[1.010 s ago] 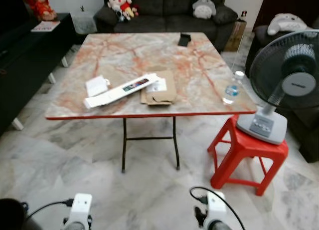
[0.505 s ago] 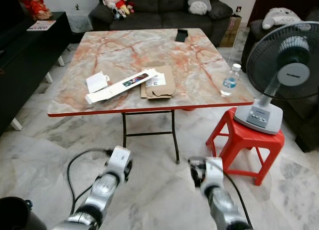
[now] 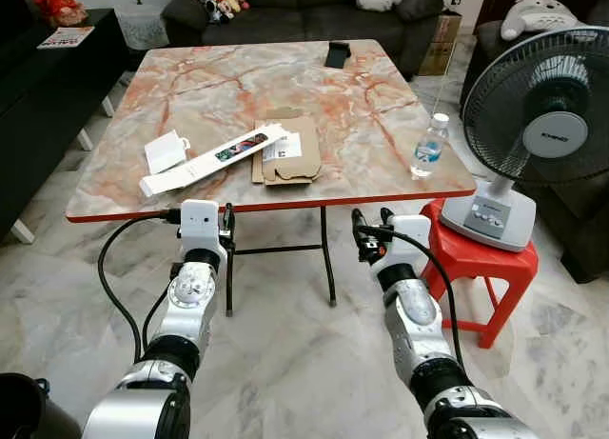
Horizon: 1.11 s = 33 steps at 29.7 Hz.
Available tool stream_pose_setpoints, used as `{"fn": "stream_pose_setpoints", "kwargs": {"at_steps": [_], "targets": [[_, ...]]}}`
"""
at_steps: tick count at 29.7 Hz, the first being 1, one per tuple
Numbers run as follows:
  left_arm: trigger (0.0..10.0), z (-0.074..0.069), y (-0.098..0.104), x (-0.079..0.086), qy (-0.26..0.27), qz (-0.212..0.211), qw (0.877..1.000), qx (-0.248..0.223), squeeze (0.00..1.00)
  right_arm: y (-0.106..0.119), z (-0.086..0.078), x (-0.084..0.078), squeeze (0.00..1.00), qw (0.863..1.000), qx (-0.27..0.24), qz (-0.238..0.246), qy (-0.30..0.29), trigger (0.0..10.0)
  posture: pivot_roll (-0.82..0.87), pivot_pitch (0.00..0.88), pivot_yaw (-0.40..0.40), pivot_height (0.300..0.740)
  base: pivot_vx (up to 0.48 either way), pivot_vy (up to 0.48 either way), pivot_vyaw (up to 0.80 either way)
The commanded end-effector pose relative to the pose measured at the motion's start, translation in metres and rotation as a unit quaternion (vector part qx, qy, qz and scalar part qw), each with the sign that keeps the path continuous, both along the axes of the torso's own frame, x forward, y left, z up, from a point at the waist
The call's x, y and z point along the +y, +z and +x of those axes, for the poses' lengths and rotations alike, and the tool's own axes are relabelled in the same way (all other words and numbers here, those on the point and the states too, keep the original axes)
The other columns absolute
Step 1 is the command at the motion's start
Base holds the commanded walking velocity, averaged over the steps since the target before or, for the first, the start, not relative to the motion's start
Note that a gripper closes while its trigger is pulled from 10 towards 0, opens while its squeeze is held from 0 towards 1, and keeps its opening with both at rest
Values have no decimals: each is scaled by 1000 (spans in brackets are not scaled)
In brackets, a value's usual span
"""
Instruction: Picking trash to rubbish bin
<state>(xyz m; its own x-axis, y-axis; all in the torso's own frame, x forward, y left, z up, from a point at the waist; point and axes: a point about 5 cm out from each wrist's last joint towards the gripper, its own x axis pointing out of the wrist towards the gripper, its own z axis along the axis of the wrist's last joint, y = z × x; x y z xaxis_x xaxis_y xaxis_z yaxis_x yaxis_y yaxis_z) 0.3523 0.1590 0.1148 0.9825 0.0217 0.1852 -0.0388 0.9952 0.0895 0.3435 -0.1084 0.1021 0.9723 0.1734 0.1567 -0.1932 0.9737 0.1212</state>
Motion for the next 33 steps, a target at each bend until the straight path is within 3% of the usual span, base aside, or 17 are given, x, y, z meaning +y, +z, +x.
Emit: {"fn": "stream_pose_setpoints", "kwargs": {"at_steps": [1, 8, 12, 33], "targets": [[10000, -1, 4, 2, 9, 10, 1000, -17, 0, 17, 5, 6, 0, 999, -32, 11, 2, 10000, -31, 0, 0, 740, 0, 0, 0], [10000, 1, 9, 7, 22, 23, 999, -26, 0, 26, 7, 22, 0, 998, -52, -8, 26, 10000, -27, 0, 7, 740, 0, 0, 62], [10000, 2, 11, 8, 25, 23, 999, -29, 0, 27, 7, 23, 0, 998, -54, -7, 28, 10000, -26, 0, 8, 740, 0, 0, 706], [10000, 5, 18, 2, 20, 37, 998, -40, 0, 29, 8, 20, 0, 998, -47, 7, 31, 10000, -24, 0, 8, 740, 281, 0, 0]]}}
